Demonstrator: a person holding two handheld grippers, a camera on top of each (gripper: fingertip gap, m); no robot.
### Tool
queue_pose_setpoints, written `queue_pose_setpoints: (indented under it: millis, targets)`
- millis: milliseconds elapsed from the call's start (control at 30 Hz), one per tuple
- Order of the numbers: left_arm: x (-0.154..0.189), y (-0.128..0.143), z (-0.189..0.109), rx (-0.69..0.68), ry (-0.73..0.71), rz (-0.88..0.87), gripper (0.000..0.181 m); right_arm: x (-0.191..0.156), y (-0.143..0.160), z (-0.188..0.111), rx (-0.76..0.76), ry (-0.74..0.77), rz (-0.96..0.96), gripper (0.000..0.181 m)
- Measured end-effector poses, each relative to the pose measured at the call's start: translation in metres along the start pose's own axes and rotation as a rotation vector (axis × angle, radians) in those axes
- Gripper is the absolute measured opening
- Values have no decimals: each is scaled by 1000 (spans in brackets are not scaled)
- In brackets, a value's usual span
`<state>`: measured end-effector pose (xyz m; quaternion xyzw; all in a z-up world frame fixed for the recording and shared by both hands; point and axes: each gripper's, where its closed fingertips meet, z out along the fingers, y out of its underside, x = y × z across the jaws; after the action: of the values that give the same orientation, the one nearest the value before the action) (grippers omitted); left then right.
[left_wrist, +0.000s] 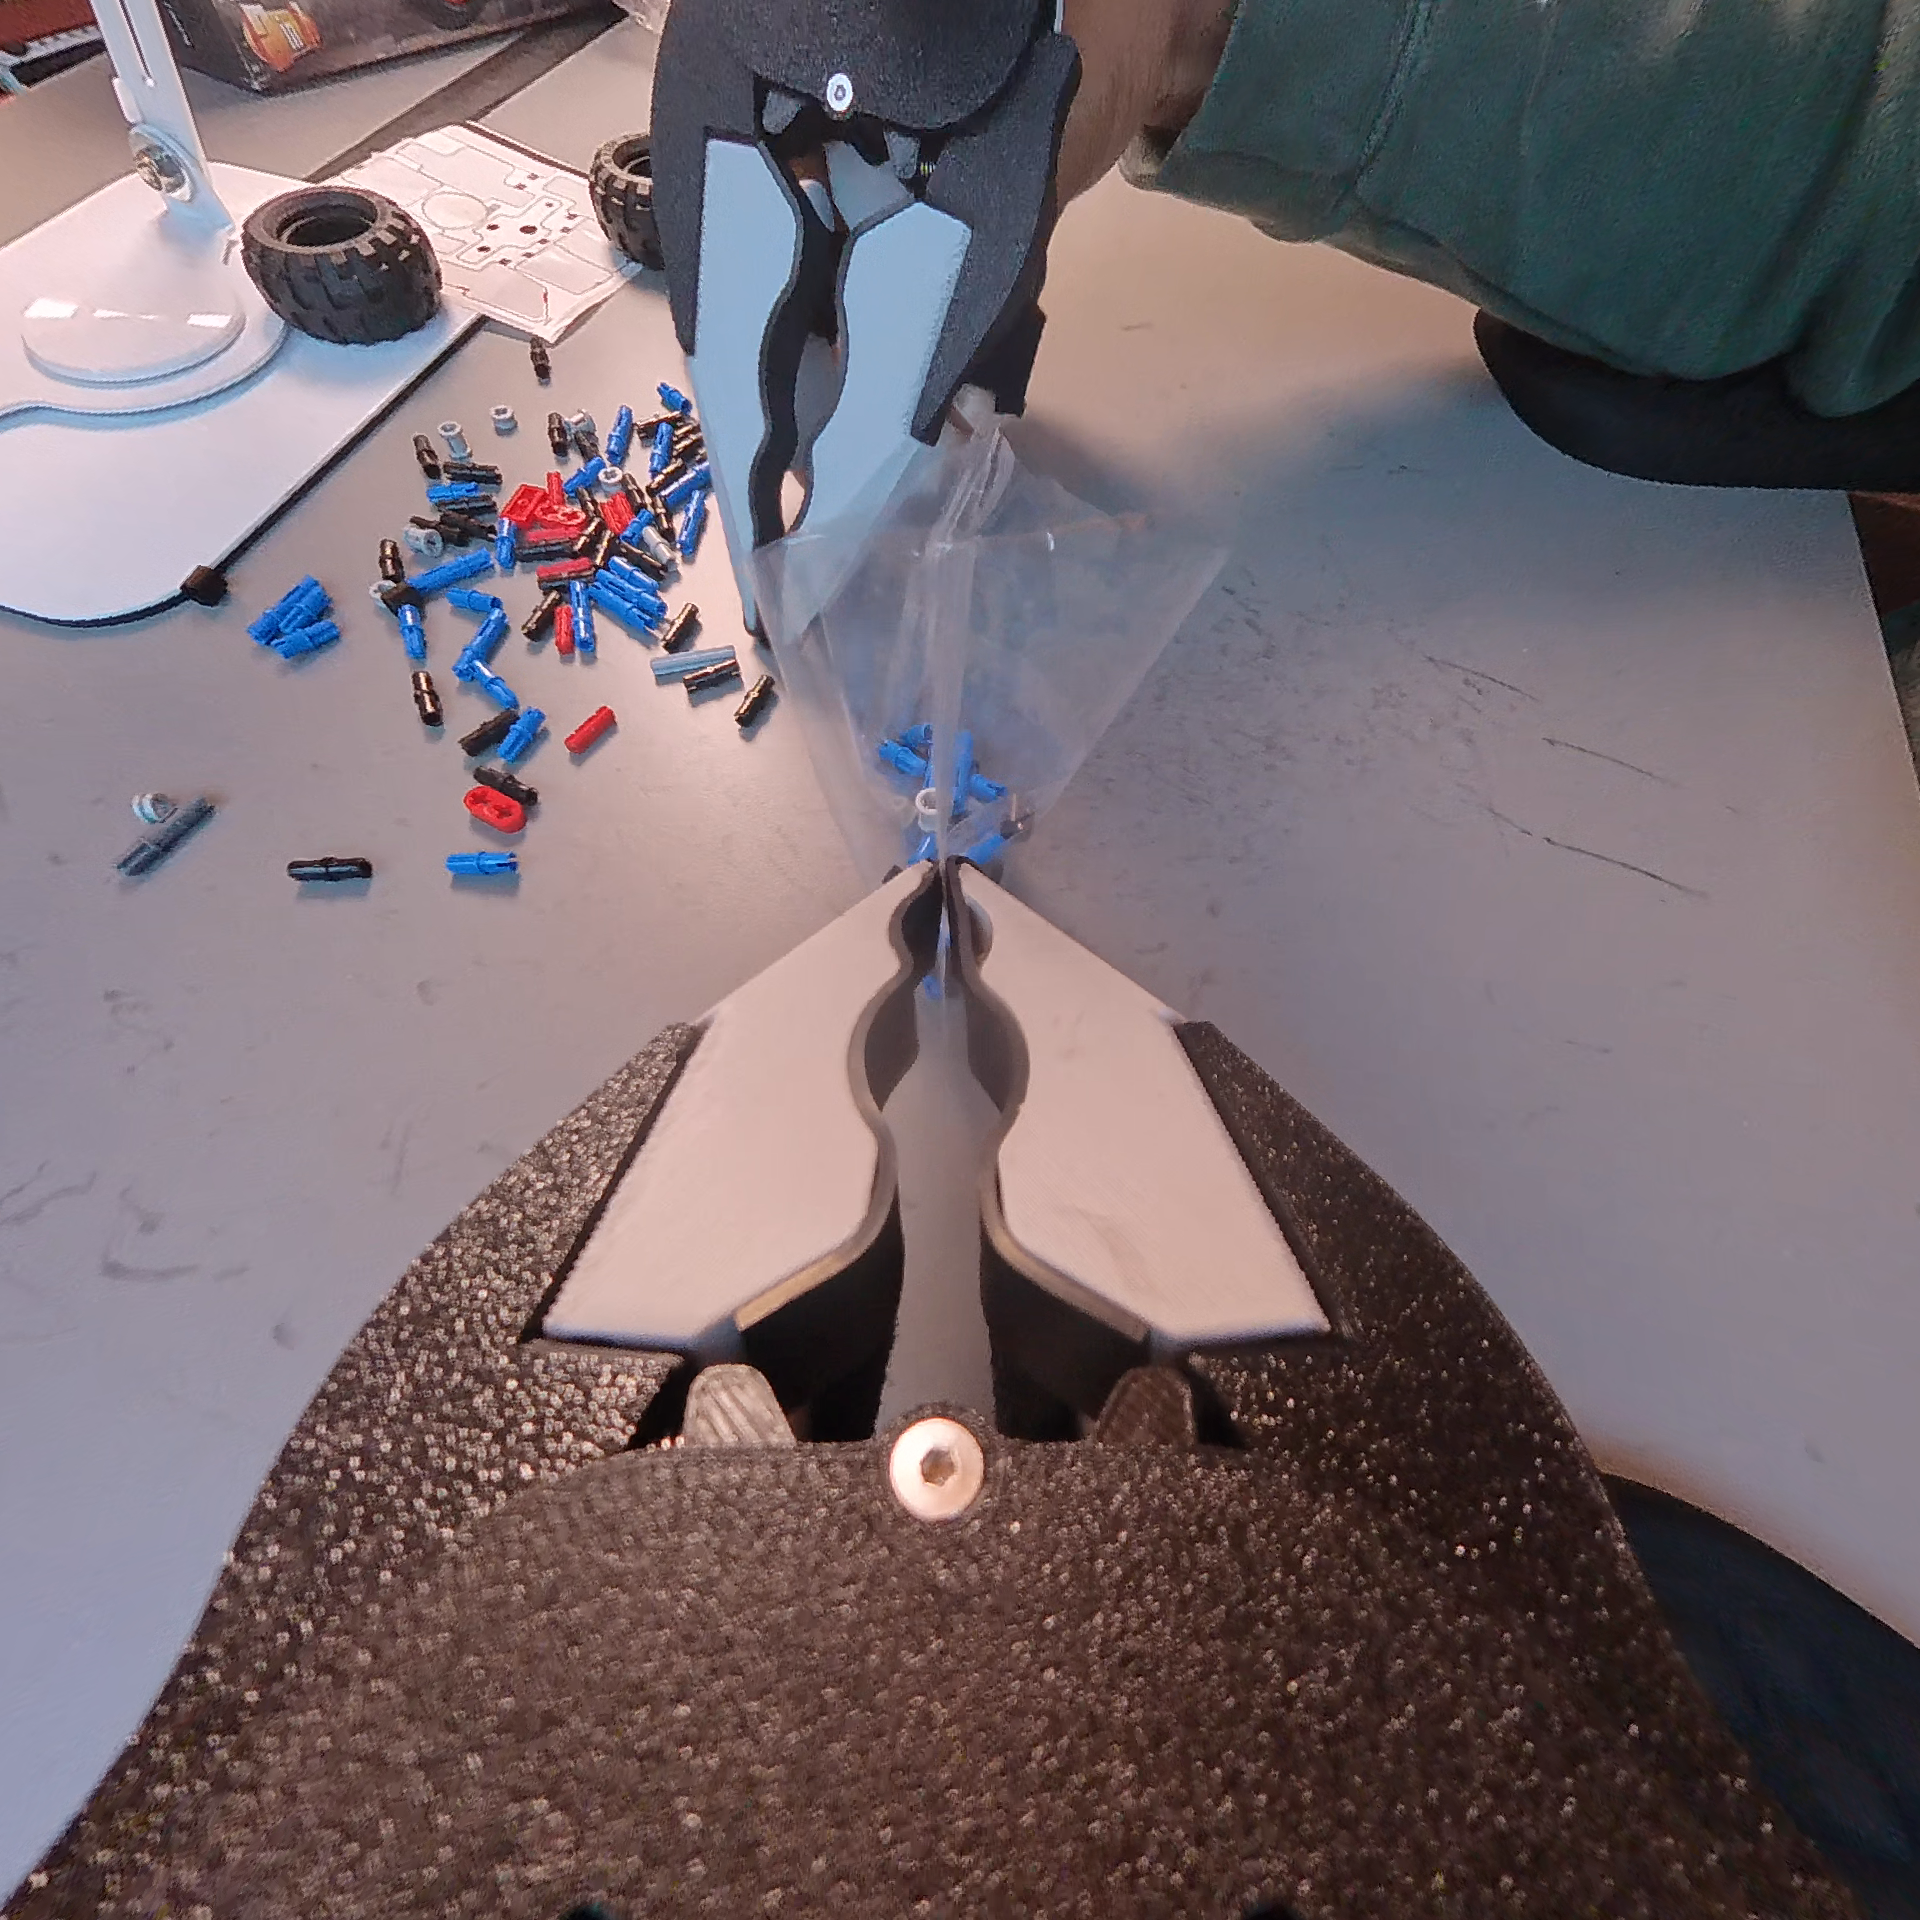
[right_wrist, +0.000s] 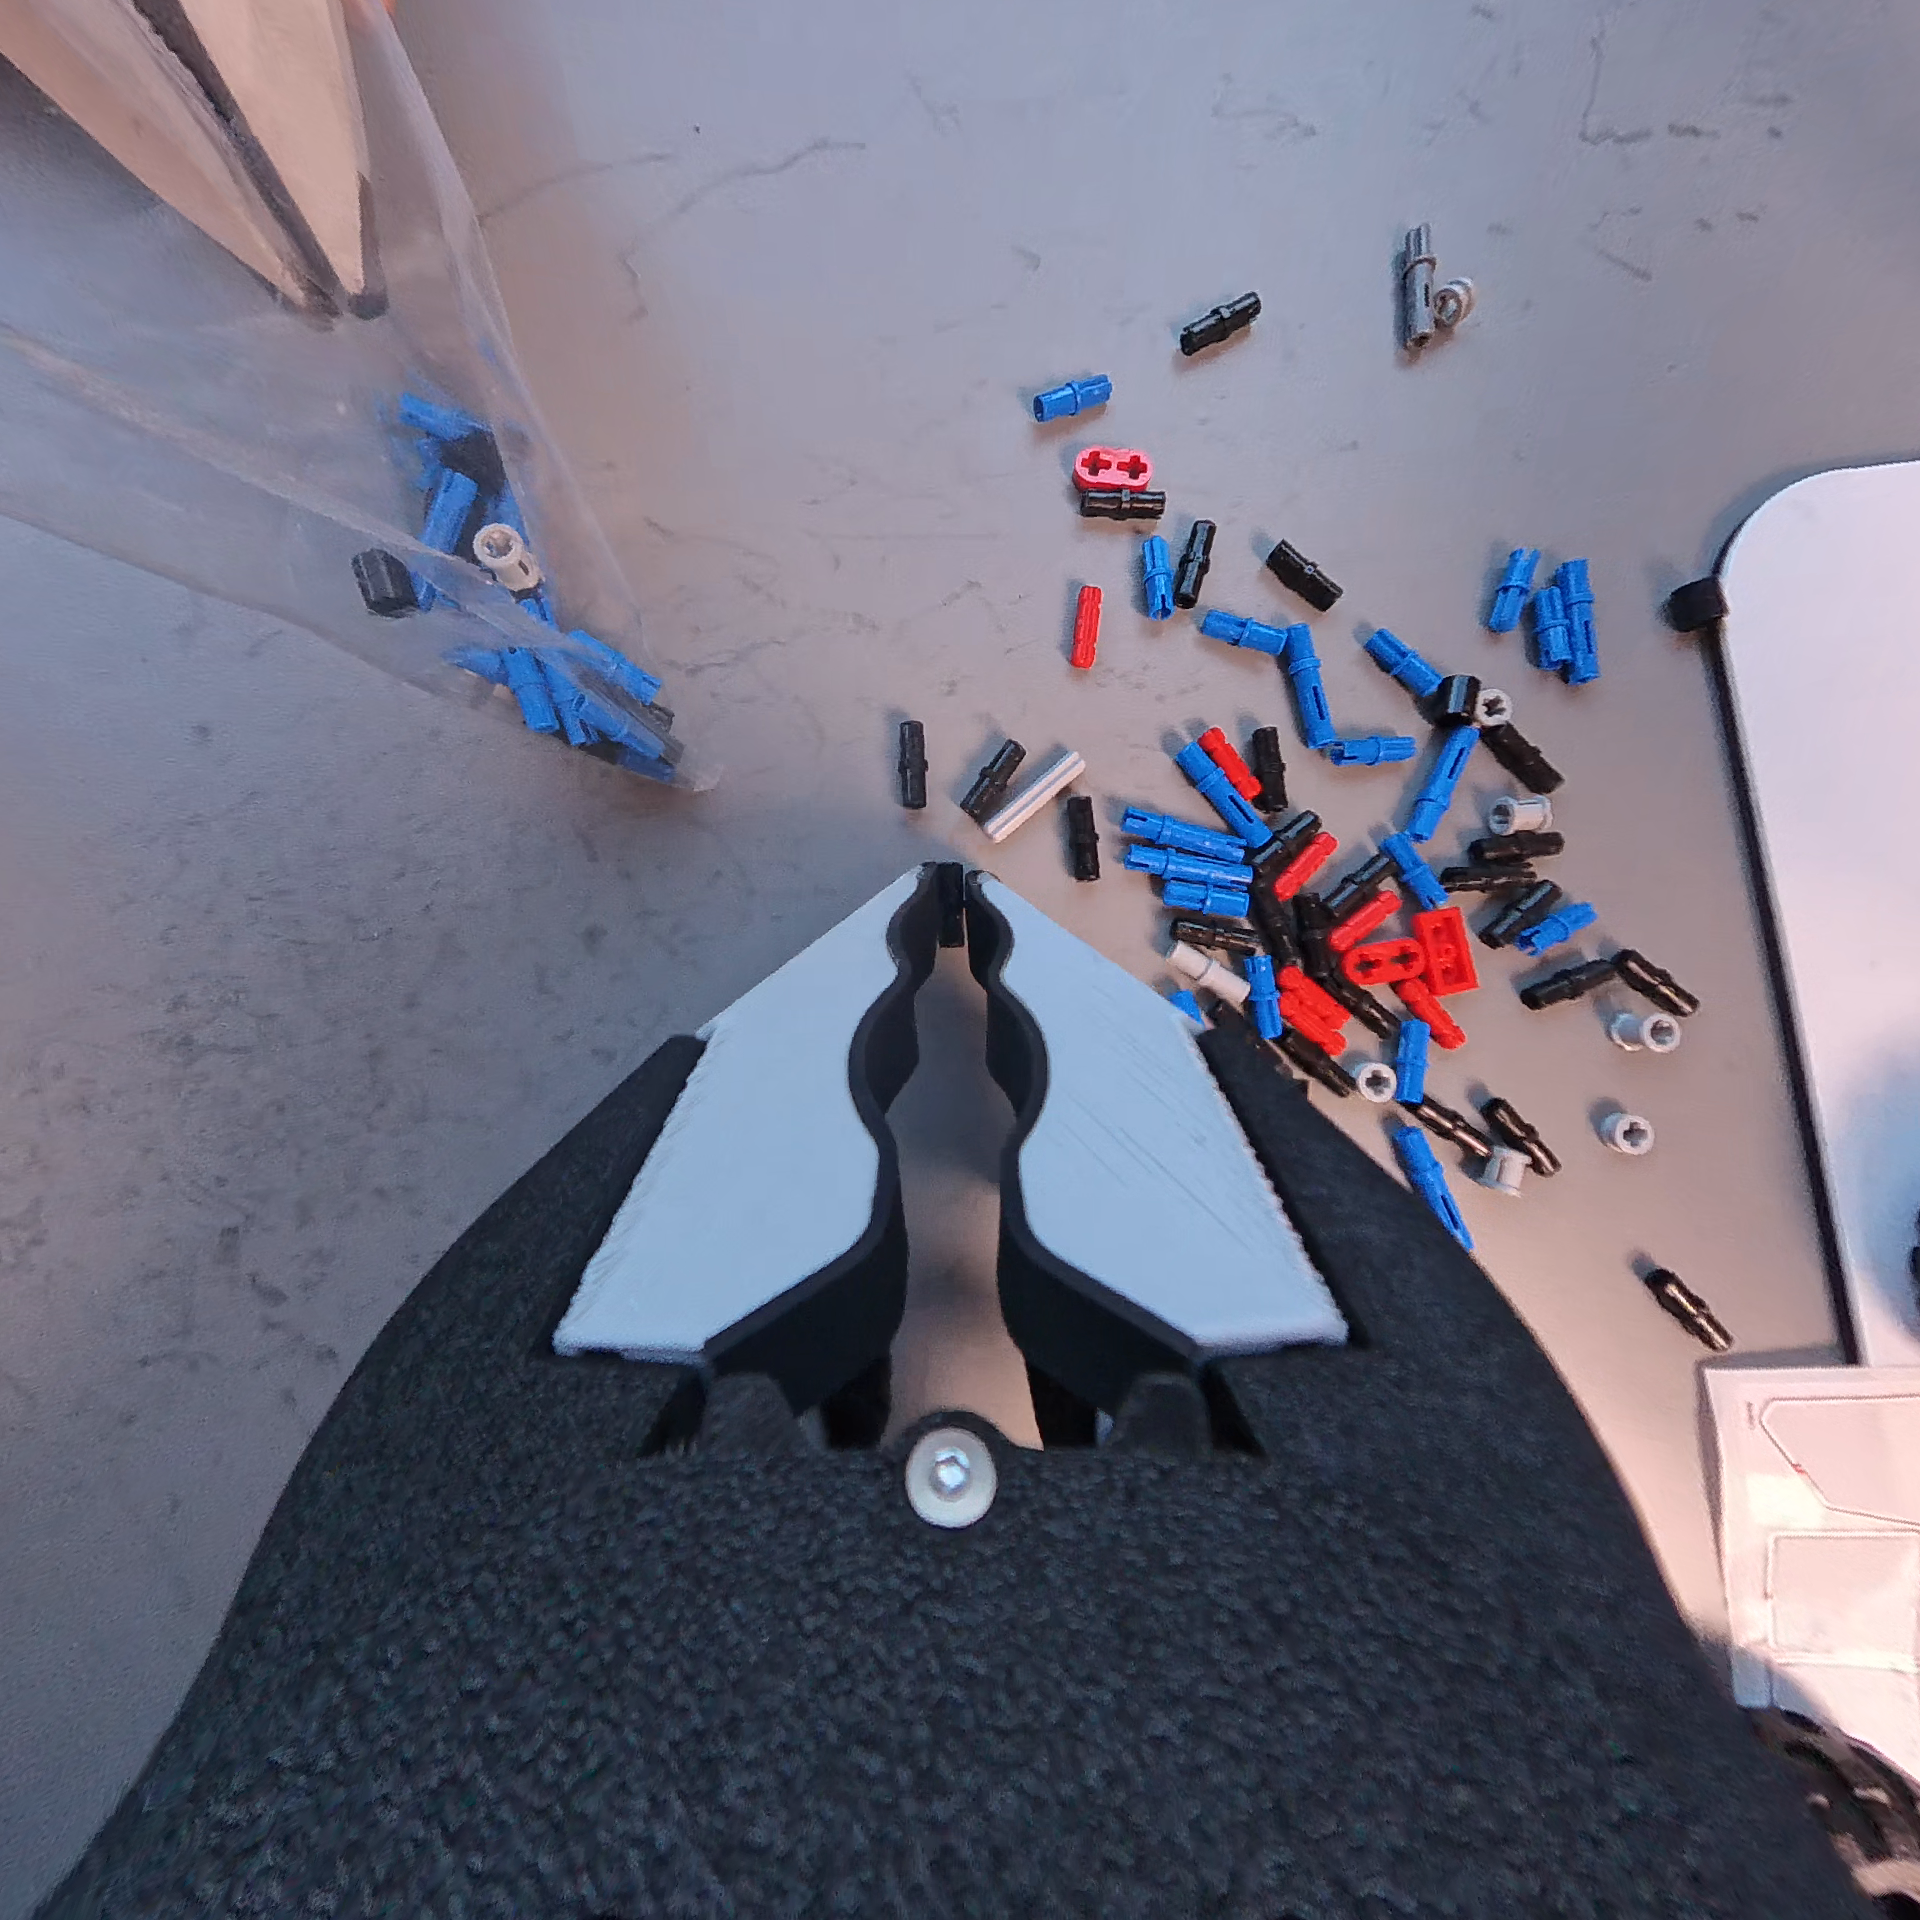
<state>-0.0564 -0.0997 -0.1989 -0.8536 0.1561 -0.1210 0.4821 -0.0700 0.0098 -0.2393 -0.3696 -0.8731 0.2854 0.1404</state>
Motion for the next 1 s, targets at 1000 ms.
queue_pose_setpoints:
  millis: [1000]
  targets:
    - [-5,2,-3,2,-12,-17,0,-8,-18,15,67,0,-58,5]
